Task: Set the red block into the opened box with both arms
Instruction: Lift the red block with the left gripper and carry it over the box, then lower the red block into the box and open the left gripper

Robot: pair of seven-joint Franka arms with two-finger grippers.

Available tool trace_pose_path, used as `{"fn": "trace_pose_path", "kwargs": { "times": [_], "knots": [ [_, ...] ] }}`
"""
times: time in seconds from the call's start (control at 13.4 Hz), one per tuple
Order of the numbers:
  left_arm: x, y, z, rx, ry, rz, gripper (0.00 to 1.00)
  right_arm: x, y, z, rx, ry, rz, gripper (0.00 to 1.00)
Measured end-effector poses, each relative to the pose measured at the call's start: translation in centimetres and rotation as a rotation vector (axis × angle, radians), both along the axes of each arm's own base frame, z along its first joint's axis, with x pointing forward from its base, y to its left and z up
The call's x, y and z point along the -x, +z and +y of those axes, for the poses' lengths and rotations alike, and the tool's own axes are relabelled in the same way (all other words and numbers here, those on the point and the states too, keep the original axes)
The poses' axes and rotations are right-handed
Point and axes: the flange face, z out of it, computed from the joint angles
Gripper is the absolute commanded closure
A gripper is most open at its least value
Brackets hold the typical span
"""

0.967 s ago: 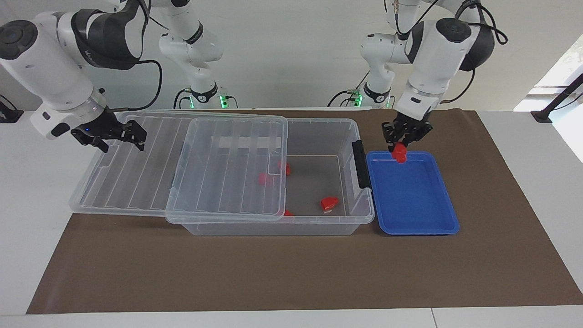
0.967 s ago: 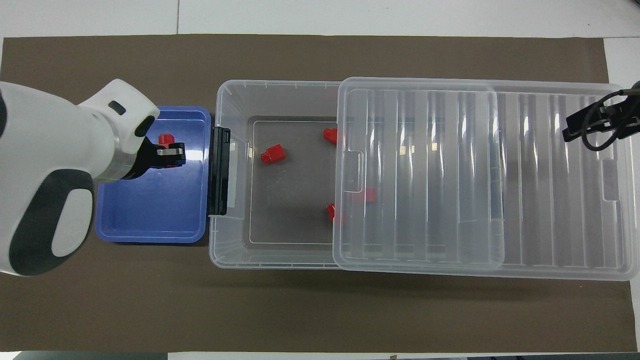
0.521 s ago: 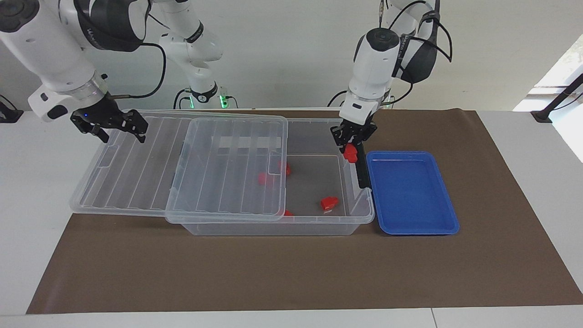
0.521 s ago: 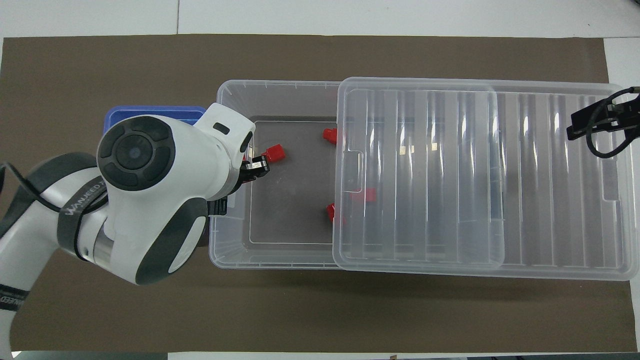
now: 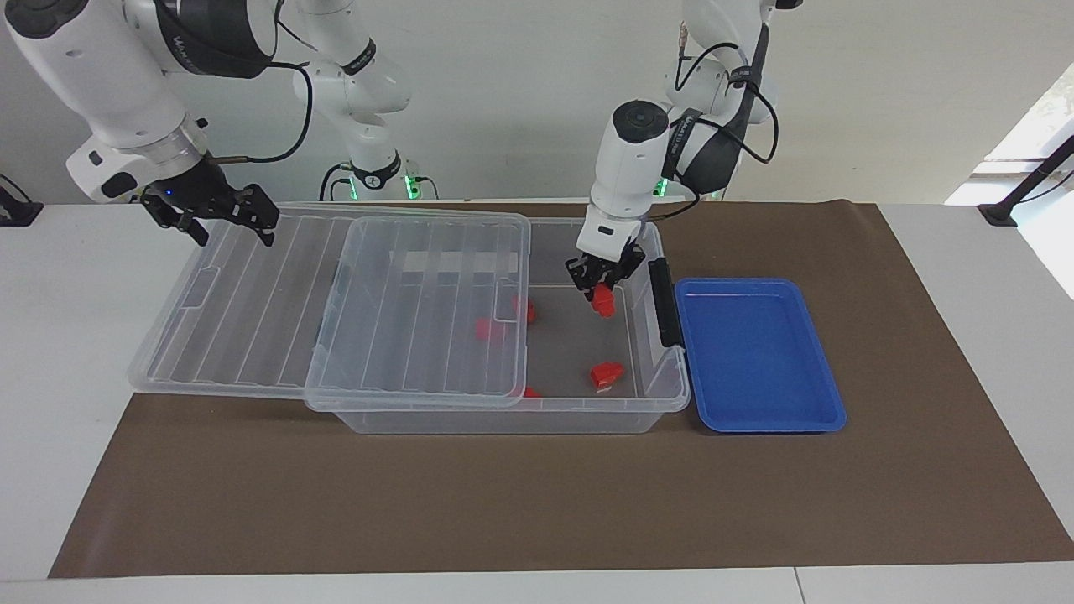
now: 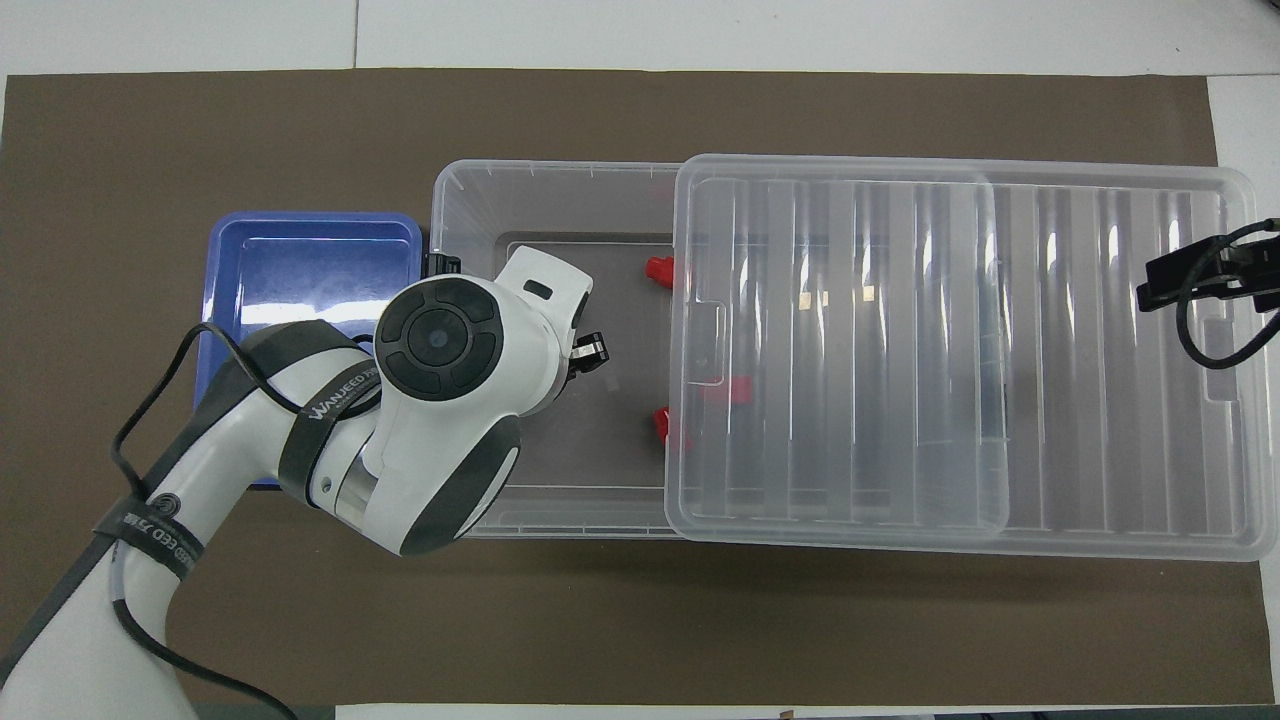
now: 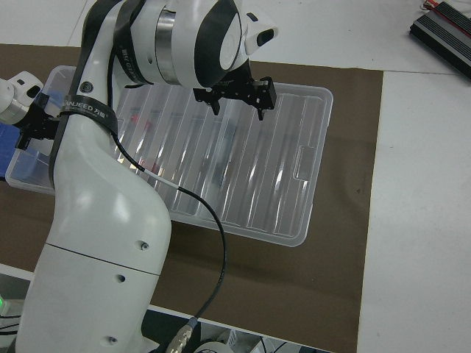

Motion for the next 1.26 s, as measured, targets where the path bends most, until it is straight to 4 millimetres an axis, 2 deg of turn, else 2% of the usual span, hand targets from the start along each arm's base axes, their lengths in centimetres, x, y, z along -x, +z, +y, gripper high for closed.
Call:
{"fn": "trace_pose_path", "kwargs": {
  "times": [0.37,0.6,0.82,0.89,0.97,1.04,1.26],
  "knots": [
    [-0.1,-3.9,-0.2,-0.005,0.002,0.01,1.0,-0.1,-0.1,0.1,0.0,0.003,-0.008,0.0],
    [0.1,-7.3,-1.3,0.004,0.018,0.007,1.0,-0.1,-0.2,-0.1,0.001,-0.001,-0.011,0.0],
    [0.5,-10.2,-1.3,-0.009,0.022,0.026,1.0,-0.1,-0.2,-0.1,0.001,-0.001,-0.01,0.0],
    [0.6,-11.2,-1.3,-0.016,0.022,0.036,0.89,-0.1,-0.2,-0.1,0.001,-0.001,-0.01,0.0],
    [0.5,-11.6,-1.3,-0.019,0.023,0.04,0.27,-0.1,-0.2,-0.1,0.001,-0.001,-0.01,0.0],
    [0.5,-11.4,-1.4,-0.017,0.025,0.038,0.0,-0.1,-0.2,-0.1,0.001,-0.001,-0.01,0.0],
    [0.2,-10.9,-1.2,-0.014,0.03,0.032,0.0,-0.1,-0.2,-0.4,0.001,-0.007,-0.01,0.0]
  ]
}}
